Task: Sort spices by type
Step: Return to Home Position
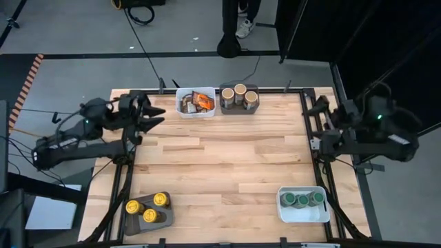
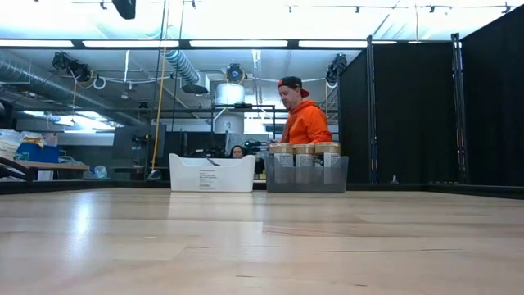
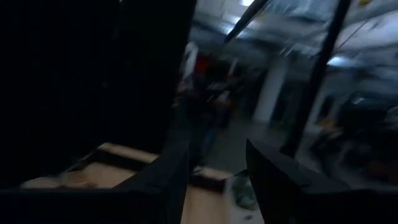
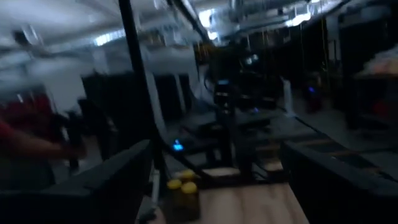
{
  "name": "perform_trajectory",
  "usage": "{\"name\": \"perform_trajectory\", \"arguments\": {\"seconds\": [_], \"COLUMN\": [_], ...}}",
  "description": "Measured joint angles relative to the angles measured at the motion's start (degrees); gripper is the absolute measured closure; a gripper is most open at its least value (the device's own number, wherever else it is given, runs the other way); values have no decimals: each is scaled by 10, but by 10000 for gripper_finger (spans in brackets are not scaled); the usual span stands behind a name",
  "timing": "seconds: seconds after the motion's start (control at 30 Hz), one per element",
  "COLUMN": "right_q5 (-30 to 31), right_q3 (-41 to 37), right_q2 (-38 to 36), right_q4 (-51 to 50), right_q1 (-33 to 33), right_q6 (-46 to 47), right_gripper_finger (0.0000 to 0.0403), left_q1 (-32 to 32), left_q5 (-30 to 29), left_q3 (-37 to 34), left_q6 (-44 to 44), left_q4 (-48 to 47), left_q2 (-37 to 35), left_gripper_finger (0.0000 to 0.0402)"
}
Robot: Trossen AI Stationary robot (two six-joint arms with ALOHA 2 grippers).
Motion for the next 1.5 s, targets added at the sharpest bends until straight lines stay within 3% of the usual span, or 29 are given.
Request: {"name": "perform_trajectory", "arguments": {"seconds": [0.2, 0.37, 0.53, 0.7, 0.87, 1.07, 1.5], "right_q5": [-19, -18, -10, 49, 58, 58, 58], "right_q3": [-194, -305, -376, -431, -461, -461, -461], "right_q2": [-134, -198, -198, -195, -195, -195, -195], "right_q4": [136, 240, 324, 366, 425, 403, 352], "right_q1": [26, 54, 81, 106, 127, 136, 136], "right_q6": [75, 99, 93, 93, 88, 76, 75], "right_gripper_finger": [43, 41, 45, 44, 43, 46, 43], "left_q1": [-2, -16, -47, -99, -161, -219, -283], "left_q5": [21, 1, -63, -150, -230, -303, -322], "left_q3": [-85, -131, -181, -249, -316, -349, -374], "left_q6": [-51, -53, -53, -54, -54, -41, -28], "left_q4": [90, 117, 115, 175, 278, 287, 285], "left_q2": [-56, -84, -85, -84, -85, -84, -84], "left_gripper_finger": [238, 238, 238, 238, 238, 238, 238]}}
